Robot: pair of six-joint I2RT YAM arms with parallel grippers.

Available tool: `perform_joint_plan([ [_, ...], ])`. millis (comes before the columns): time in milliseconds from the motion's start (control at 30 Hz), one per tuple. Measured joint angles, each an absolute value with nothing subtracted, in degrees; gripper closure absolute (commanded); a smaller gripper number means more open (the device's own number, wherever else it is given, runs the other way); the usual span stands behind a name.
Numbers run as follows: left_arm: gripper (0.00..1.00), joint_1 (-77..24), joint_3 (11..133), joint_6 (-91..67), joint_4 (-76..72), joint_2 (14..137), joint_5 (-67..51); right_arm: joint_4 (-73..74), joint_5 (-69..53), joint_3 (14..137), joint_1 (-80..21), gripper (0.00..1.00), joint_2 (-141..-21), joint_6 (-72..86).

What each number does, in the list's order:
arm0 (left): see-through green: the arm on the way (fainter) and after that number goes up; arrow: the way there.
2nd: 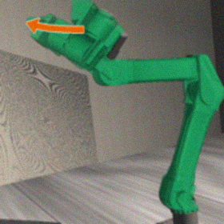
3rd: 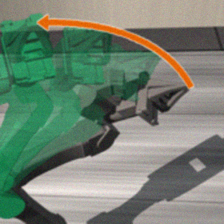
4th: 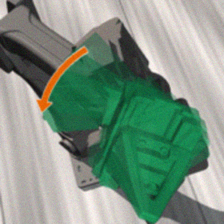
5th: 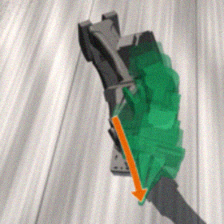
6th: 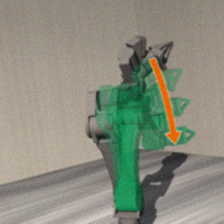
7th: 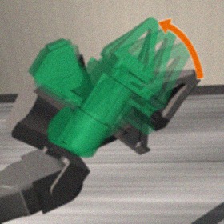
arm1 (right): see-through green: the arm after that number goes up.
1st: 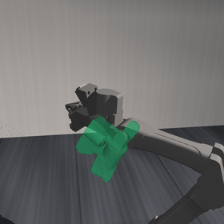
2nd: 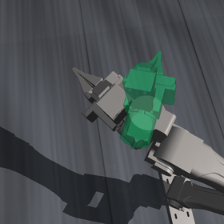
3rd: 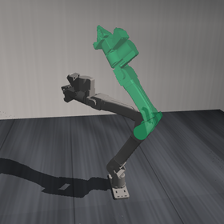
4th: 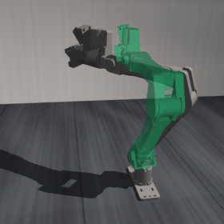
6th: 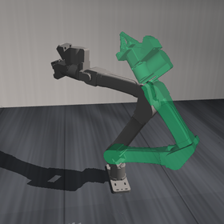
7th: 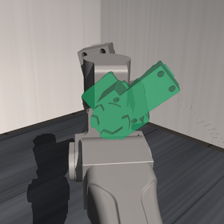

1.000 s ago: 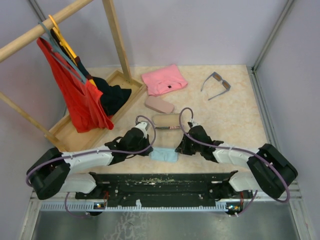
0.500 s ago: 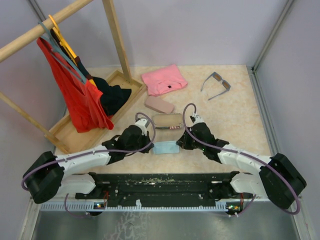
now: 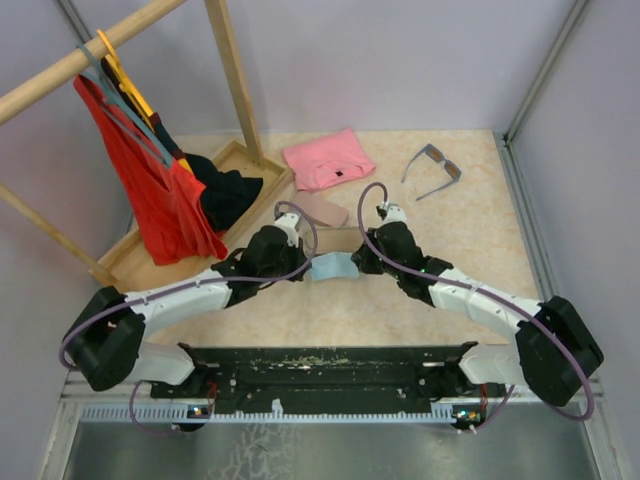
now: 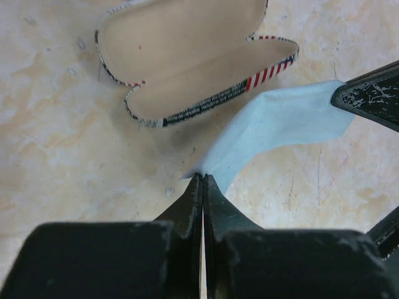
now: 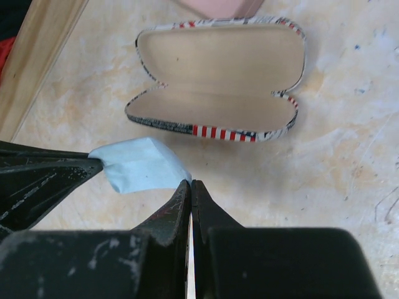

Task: Organize the sunglasses
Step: Pick up the glasses cleaning cloth from the center of the board, then place the glasses cleaning cloth in the sunglasses case.

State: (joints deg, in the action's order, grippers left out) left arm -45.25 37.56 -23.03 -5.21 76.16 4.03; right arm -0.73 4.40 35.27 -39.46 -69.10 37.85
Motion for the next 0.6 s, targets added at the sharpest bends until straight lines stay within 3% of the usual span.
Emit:
perform_joint_plan([
  [600, 1.00, -40.7, 47.7, -19.6, -8.7, 89.4, 3.4, 0.8, 3.0, 43.0, -31.7, 1.00, -79.7, 34.2],
])
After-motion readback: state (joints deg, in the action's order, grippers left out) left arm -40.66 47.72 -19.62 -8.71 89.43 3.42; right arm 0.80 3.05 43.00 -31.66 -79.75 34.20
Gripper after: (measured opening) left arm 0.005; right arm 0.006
